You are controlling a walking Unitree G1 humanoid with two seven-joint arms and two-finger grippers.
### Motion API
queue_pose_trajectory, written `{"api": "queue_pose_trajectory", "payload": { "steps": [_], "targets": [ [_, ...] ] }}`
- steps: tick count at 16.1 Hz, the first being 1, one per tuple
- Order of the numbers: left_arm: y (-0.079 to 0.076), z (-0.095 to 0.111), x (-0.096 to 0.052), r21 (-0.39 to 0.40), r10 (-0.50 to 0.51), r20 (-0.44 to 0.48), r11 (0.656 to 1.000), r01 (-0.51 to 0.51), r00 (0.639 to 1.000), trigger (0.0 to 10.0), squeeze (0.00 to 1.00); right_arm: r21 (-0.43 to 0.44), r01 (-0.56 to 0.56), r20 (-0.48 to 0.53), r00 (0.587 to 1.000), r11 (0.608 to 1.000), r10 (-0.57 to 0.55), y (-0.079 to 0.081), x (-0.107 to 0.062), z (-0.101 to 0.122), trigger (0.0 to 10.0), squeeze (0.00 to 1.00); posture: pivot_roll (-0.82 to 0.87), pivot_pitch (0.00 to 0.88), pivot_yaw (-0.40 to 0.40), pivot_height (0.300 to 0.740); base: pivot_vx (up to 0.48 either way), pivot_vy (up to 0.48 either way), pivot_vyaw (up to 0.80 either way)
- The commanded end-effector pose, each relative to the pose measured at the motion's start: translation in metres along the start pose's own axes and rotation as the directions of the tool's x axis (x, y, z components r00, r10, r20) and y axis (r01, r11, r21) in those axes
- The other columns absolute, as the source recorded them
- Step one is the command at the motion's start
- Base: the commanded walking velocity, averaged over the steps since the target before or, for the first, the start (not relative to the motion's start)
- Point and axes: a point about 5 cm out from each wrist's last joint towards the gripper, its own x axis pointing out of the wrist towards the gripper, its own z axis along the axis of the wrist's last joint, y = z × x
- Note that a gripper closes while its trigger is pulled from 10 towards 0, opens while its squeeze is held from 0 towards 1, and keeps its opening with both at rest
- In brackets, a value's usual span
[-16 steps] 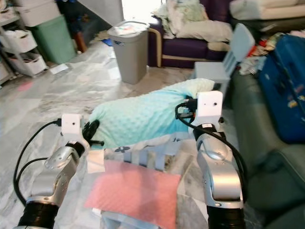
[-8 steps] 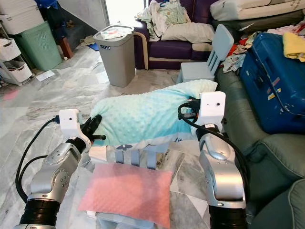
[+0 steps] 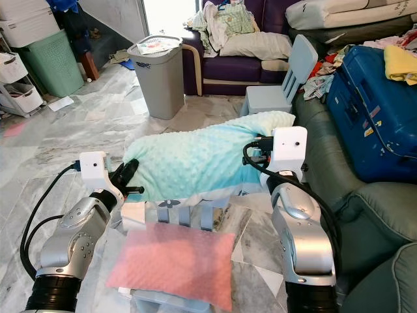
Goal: Move the pillow to the sofa
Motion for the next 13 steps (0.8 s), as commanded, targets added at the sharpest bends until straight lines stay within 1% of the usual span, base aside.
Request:
{"api": "queue_pose_trajectory", "payload": {
  "steps": [1, 3, 13],
  "targets": [
    [-0.0010, 0.0044, -0.0014, 0.005, -0.009, 0.013, 1.000, 0.009, 1.000, 10.0, 0.00, -0.001, -0.011, 0.029, 1.000, 1.000, 0.011, 0.0018, -0.0010, 0.0080, 10.0, 0.00, -0.09, 0.000, 0.042, 0.740, 0.000, 0.259, 0.00],
    [-0.0011, 0.0037, -0.0022, 0.001, -0.007, 0.008, 1.000, 0.007, 1.000, 10.0, 0.00, -0.003, -0.015, 0.025, 1.000, 1.000, 0.015, 0.0018, -0.0012, 0.0079, 10.0, 0.00, -0.09, 0.000, 0.038, 0.740, 0.000, 0.302, 0.00],
    [-0.0039, 0.0016, -0.0018, 0.014, -0.019, -0.005, 1.000, 0.019, 1.000, 10.0, 0.00, -0.008, -0.024, 0.024, 0.999, 1.000, 0.024, 0.0020, -0.0006, 0.0088, 10.0, 0.00, -0.09, 0.000, 0.037, 0.740, 0.000, 0.472, 0.00]
  ]
}}
